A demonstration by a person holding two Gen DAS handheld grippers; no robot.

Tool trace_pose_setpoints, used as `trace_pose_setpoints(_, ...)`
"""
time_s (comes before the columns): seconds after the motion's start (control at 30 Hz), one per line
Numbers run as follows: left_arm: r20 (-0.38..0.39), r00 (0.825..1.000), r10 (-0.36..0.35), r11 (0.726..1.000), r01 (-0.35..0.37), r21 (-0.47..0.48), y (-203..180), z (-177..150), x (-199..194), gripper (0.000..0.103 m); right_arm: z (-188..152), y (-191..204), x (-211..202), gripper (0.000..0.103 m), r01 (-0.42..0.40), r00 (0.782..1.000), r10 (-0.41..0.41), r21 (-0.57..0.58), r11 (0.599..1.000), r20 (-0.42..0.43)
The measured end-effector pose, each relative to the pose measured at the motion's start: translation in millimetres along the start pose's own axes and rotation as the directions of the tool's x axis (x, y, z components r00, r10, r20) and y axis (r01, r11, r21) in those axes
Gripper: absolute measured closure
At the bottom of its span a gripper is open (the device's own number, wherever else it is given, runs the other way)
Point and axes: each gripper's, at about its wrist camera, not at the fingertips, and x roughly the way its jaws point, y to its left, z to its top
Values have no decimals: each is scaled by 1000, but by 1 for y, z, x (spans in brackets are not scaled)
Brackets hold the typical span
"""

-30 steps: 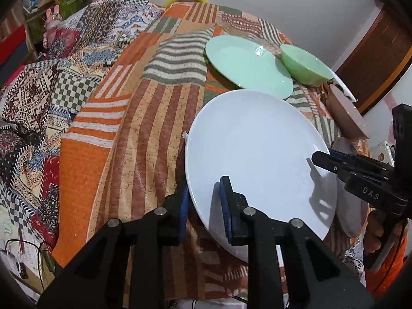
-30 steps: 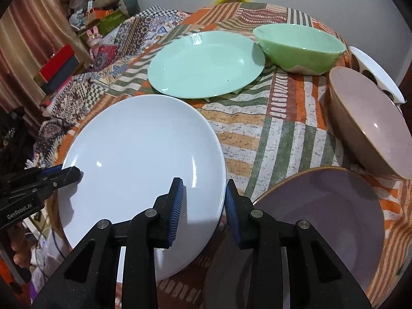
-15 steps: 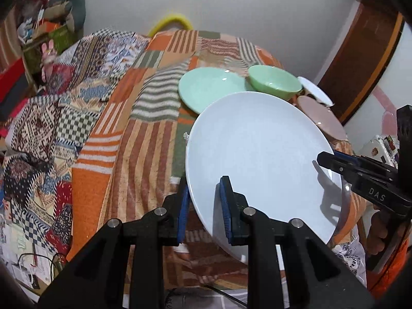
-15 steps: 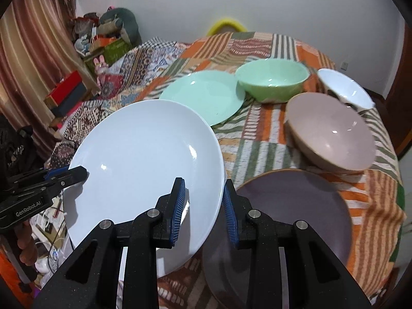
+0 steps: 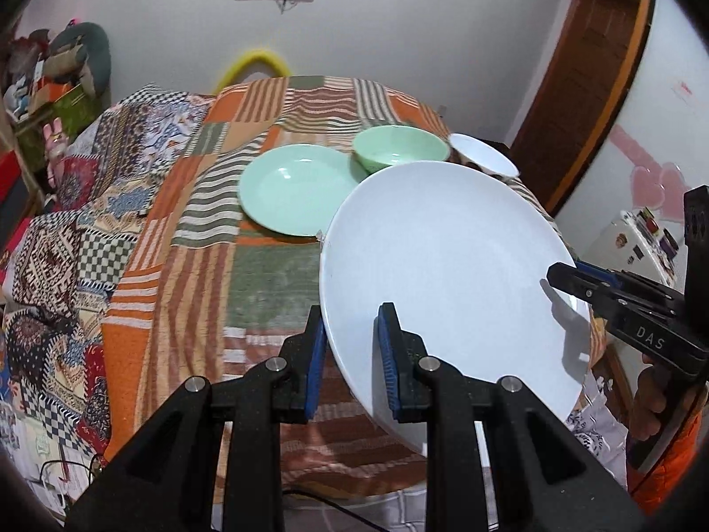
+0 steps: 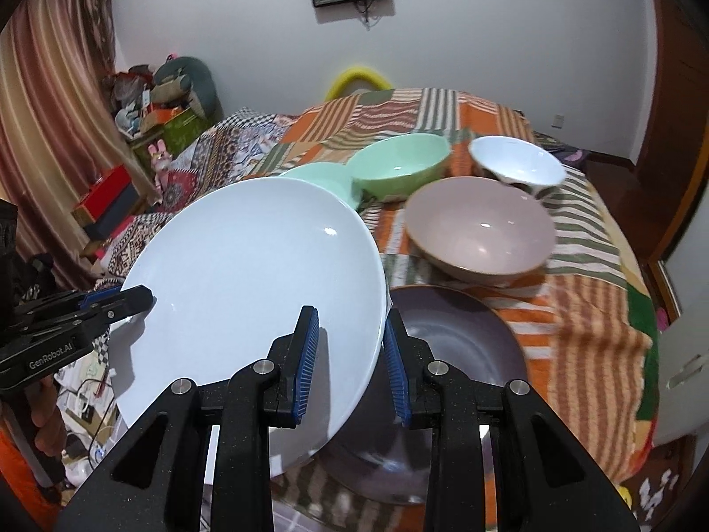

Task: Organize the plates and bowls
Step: 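Lift the white plate with both grippers and carry it over the purple plate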

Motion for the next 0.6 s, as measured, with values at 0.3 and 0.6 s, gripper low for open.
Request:
trace_pose_setpoints(0.3, -53, 998, -37, 997, 41, 69, -46, 1, 19, 80, -20, -40, -18, 76, 46, 999, -46, 67, 997, 0)
trace_pose_setpoints(0.6, -144, 988, -54, 991, 71, 111, -79, -7, 55, 80, -45, -74, -20, 76, 89, 995, -83, 133, 987, -50)
